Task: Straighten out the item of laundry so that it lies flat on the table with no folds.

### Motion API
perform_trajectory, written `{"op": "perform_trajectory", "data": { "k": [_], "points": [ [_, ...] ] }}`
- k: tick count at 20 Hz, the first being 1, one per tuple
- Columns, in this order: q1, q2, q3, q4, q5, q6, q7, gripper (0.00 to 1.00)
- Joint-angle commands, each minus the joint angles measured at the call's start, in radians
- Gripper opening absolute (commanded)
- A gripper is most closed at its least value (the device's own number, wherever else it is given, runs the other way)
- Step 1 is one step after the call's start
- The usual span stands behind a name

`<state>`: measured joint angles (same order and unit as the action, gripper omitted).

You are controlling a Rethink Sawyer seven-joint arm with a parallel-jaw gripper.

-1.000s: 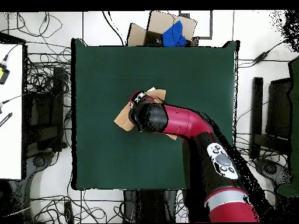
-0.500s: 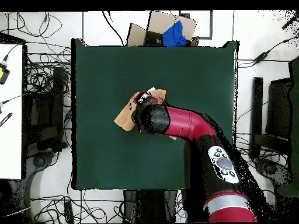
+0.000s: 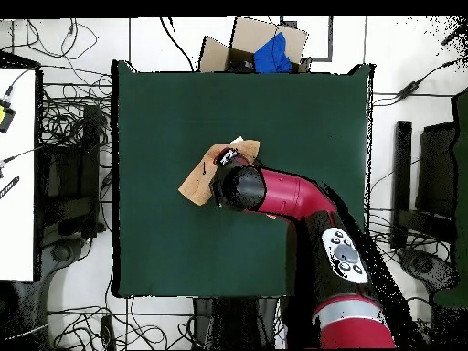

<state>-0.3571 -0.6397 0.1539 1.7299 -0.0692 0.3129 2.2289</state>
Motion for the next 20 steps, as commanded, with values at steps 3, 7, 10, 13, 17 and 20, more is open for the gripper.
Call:
{"op": "perform_trajectory", "data": {
  "k": [3, 7, 10, 13, 17, 20],
  "points": [
    [0.076, 0.132, -0.077, -0.023, -0.015, -0.046, 0.127, 0.00],
    [0.081, 0.178, -0.078, -0.035, -0.008, -0.083, 0.127, 0.00],
    [0.077, 0.214, -0.066, -0.042, -0.001, -0.107, 0.126, 0.00],
    [0.081, 0.256, -0.057, -0.051, 0.010, -0.126, 0.130, 0.00],
    [0.072, 0.309, -0.033, -0.046, 0.025, -0.158, 0.135, 0.00],
    [0.073, 0.342, -0.025, -0.046, 0.036, -0.181, 0.142, 0.00]
  ]
}}
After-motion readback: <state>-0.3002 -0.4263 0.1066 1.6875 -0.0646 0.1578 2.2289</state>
